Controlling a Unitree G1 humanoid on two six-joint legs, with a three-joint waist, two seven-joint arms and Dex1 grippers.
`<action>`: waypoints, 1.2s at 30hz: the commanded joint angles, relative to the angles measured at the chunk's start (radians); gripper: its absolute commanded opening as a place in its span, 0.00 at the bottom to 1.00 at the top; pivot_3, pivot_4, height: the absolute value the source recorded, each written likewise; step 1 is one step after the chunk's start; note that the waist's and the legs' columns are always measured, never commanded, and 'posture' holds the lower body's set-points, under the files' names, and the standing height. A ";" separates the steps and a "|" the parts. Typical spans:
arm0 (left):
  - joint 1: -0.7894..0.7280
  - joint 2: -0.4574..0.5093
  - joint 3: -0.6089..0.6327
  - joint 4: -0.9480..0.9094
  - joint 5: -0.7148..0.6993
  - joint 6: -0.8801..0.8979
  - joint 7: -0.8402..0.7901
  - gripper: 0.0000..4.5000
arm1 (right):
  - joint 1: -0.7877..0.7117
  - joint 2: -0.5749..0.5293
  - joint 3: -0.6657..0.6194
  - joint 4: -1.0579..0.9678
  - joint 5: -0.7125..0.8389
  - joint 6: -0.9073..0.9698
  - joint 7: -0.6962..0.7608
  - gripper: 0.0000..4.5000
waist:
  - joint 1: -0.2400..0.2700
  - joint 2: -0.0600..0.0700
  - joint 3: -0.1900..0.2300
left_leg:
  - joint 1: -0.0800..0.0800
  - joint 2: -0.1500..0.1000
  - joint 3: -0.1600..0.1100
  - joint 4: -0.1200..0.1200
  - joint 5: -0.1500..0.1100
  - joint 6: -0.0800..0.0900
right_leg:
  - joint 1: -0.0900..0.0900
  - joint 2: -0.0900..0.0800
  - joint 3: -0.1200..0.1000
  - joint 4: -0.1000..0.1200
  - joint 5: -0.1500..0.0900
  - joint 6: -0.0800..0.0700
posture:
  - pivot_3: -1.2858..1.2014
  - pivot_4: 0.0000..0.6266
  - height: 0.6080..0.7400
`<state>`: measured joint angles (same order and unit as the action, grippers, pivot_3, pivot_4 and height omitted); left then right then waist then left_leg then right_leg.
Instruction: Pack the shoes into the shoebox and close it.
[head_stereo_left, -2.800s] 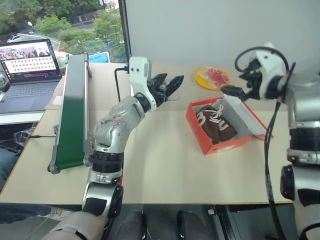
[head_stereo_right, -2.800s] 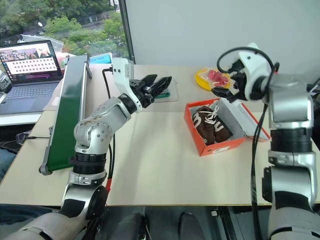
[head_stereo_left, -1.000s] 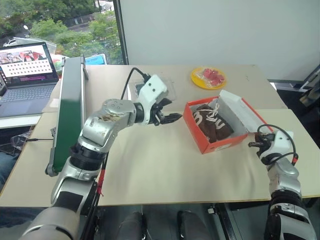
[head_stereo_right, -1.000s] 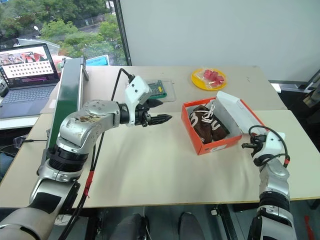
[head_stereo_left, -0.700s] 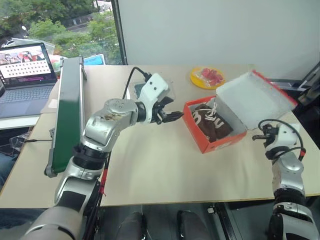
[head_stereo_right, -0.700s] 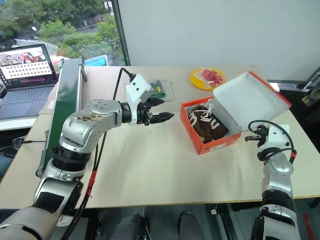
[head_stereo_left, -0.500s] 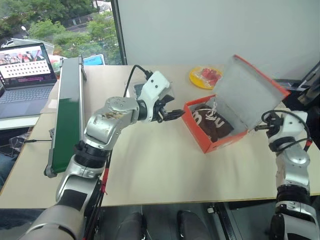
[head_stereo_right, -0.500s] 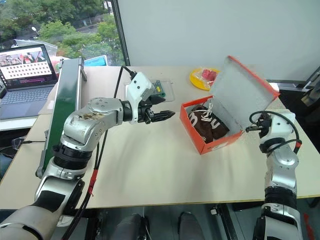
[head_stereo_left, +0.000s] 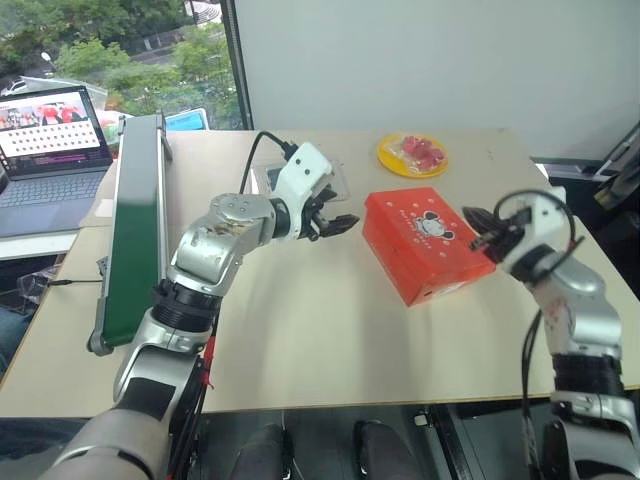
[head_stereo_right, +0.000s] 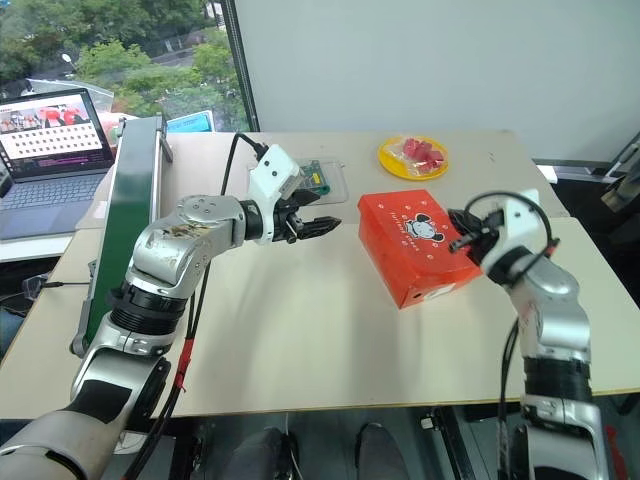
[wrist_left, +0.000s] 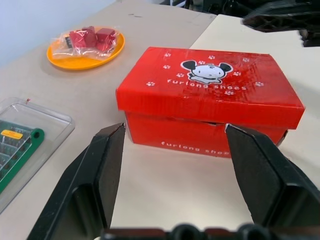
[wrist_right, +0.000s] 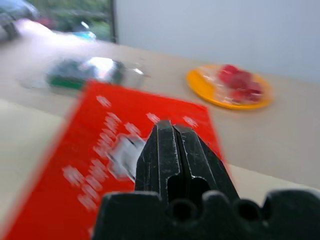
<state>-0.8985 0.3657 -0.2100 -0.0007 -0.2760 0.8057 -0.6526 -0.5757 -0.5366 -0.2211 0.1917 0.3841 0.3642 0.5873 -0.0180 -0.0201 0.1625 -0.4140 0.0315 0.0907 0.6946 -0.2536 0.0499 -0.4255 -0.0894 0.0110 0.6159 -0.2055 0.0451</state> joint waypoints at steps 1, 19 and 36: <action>-0.009 0.001 0.036 -0.030 0.011 -0.022 0.023 0.75 | -0.094 0.066 0.059 0.057 0.018 0.069 0.013 0.01 | 0.001 0.000 0.000 | 0.000 0.000 0.000 0.000 0.000 0.000 | 0.000 0.000 0.000 0.000 0.000 0.000 | 0.52 0.24 1.00; 0.052 0.018 0.076 -0.097 0.001 0.021 0.096 0.75 | -0.152 0.191 0.256 0.392 -0.200 -0.029 0.065 0.01 | 0.004 -0.001 -0.001 | 0.003 0.000 0.001 0.001 0.000 0.000 | 0.002 -0.001 -0.001 0.007 0.000 0.001 | 0.52 0.24 1.00; -0.032 0.095 0.284 0.312 0.034 -0.526 0.030 0.75 | -0.073 -0.119 0.126 -0.170 -0.067 0.186 0.237 0.16 | 0.004 -0.001 0.000 | -0.001 -0.001 0.001 0.000 0.000 0.000 | -0.002 -0.001 -0.001 0.007 0.000 0.000 | 0.52 0.24 1.00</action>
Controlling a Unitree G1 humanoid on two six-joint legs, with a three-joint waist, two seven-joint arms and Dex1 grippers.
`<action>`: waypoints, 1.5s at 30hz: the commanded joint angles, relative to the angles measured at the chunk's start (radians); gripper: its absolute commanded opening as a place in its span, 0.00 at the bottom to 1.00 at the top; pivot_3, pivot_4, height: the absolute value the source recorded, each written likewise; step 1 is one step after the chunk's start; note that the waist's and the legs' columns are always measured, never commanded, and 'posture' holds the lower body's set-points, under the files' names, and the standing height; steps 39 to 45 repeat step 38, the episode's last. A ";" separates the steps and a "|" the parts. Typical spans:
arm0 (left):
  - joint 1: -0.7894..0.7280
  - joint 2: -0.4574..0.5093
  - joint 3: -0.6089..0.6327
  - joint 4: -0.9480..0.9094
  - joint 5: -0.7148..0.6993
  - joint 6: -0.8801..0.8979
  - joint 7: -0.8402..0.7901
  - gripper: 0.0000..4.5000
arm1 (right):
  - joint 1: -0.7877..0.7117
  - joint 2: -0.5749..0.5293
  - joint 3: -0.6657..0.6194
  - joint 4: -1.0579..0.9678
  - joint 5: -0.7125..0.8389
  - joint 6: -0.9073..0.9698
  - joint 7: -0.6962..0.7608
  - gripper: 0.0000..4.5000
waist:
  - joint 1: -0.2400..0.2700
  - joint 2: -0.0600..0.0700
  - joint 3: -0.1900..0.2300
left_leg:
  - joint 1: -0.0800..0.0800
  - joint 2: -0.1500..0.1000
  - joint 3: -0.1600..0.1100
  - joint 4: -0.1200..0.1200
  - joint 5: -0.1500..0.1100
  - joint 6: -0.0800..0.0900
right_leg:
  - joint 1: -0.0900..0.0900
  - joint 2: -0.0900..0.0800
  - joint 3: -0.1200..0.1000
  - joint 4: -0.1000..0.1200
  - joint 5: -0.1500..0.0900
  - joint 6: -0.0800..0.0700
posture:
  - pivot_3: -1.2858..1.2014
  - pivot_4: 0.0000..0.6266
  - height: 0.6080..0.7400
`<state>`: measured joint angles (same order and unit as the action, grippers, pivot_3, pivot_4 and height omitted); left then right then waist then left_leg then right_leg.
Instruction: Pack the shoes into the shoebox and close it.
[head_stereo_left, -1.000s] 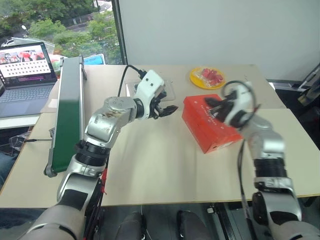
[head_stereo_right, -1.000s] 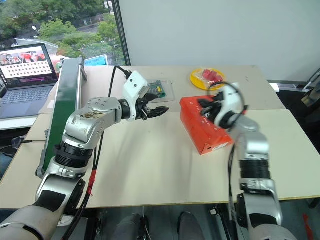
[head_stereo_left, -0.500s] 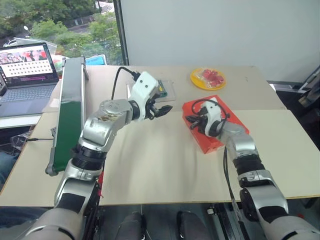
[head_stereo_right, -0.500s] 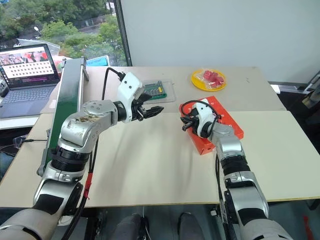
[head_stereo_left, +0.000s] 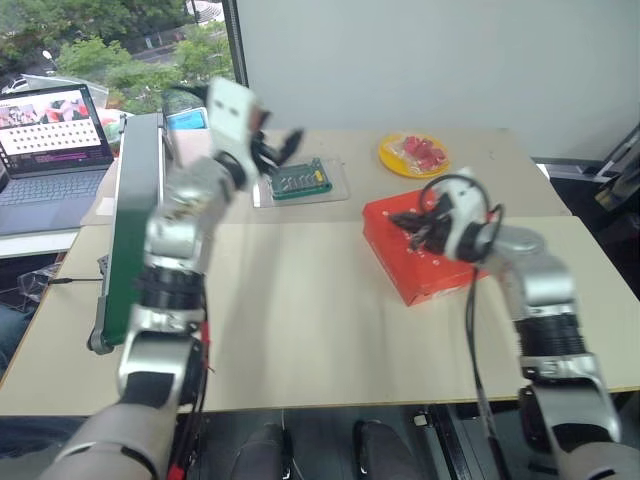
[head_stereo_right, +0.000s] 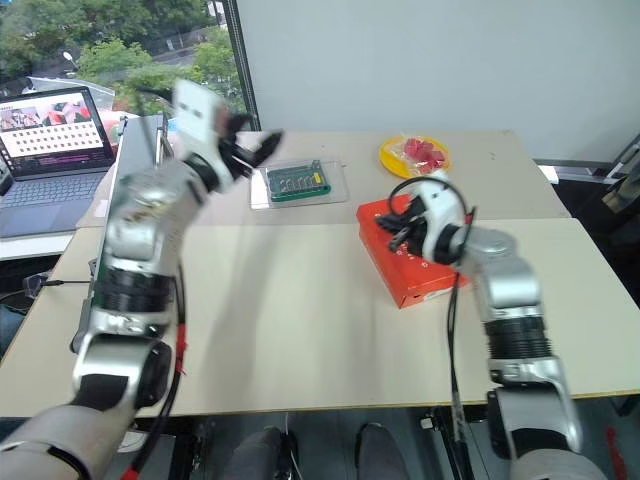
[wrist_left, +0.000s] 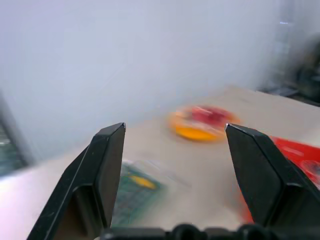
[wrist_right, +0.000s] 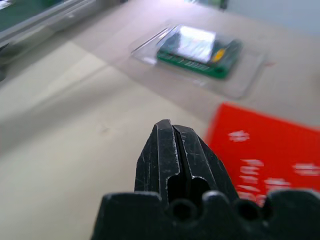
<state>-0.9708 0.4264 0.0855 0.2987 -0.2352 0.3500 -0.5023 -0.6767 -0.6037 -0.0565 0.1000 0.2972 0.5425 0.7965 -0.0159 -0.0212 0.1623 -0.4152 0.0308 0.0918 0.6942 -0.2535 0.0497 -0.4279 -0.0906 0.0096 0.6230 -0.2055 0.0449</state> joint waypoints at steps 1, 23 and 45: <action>0.071 0.057 -0.013 0.008 -0.015 -0.085 -0.166 0.75 | 0.046 -0.077 -0.054 -0.094 0.036 0.028 0.041 0.26 | 0.003 0.000 0.000 | 0.000 0.000 0.000 0.000 0.000 0.000 | 0.001 0.000 0.000 -0.001 0.000 0.000 | 0.52 0.24 1.00; 0.702 -0.057 -0.083 -0.375 -0.019 -0.073 -0.116 0.75 | 0.607 0.135 -0.443 -0.085 0.043 -0.324 -0.284 0.99 | 0.012 0.000 0.000 | 0.004 0.001 0.003 0.000 -0.001 0.002 | 0.005 -0.001 0.002 -0.008 0.000 0.000 | 0.52 0.24 1.00; 0.901 -0.156 -0.115 -0.229 0.117 -0.312 0.013 0.75 | 0.646 0.265 -0.318 0.037 -0.024 -0.486 -0.363 0.99 | 0.004 0.001 -0.001 | 0.009 0.002 0.003 -0.001 -0.001 0.002 | 0.006 -0.001 0.004 -0.005 -0.001 -0.001 | 0.52 0.24 1.00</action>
